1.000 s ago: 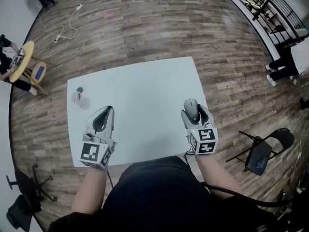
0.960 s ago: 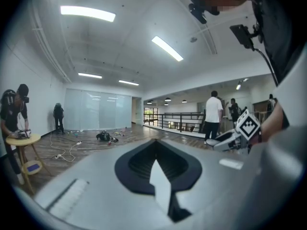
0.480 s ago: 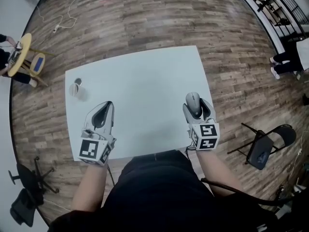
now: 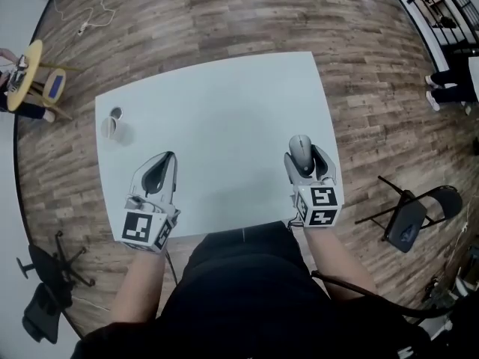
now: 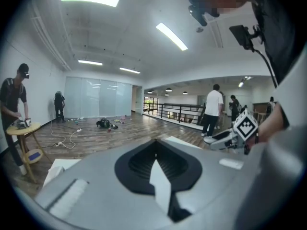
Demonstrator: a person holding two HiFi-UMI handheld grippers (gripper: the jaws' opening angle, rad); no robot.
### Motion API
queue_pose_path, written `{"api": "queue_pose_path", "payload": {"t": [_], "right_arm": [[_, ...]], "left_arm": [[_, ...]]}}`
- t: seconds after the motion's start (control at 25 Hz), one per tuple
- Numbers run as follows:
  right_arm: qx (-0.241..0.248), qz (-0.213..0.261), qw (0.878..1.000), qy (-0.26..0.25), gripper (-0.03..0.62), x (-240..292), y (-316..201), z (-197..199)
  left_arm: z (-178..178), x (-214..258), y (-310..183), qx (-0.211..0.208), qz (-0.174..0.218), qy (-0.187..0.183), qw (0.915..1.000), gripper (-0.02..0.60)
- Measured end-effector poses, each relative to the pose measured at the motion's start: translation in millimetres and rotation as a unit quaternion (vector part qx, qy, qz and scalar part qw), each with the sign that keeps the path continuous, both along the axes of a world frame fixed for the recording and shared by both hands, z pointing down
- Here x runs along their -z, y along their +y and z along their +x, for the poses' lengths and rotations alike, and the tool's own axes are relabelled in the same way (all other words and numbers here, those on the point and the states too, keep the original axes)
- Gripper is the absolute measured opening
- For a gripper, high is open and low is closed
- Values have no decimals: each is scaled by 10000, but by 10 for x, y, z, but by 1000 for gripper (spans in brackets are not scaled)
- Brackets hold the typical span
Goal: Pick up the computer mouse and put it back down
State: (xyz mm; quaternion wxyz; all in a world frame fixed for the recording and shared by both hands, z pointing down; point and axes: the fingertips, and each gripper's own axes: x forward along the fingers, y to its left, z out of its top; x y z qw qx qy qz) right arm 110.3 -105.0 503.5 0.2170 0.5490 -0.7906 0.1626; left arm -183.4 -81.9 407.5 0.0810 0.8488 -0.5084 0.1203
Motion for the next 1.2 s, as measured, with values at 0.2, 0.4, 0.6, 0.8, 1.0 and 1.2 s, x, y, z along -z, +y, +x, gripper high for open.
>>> {"api": "queue_pose_path", "payload": {"t": [0.2,0.4,0.6,0.8,1.0,1.2], "right_arm": [[11,-84,10000,16,302,-82,24,4],[-26,-185,9998,11,302,-202,44,3],[-74,-317,9995,-4,302,-327,107,12],[-103,-396,9992,27,302,-489,171,50],[-178,-585,9981,40,302,-691,294,64],[-205,-603,9979,86,301,-767,256,95]], "left_arm": [[-28,-11,-72,44,-63,51,10000,3],[-23,-14,-157,22,-55,-10,10000,3],[15,-66,-159,-8,-134,-33,9999,3],[89,-214,-106,-130,-284,-113,9994,3],[153,-369,-19,-183,-438,-97,9988,3],[237,-438,-66,-270,-521,-63,9983,3]]}}
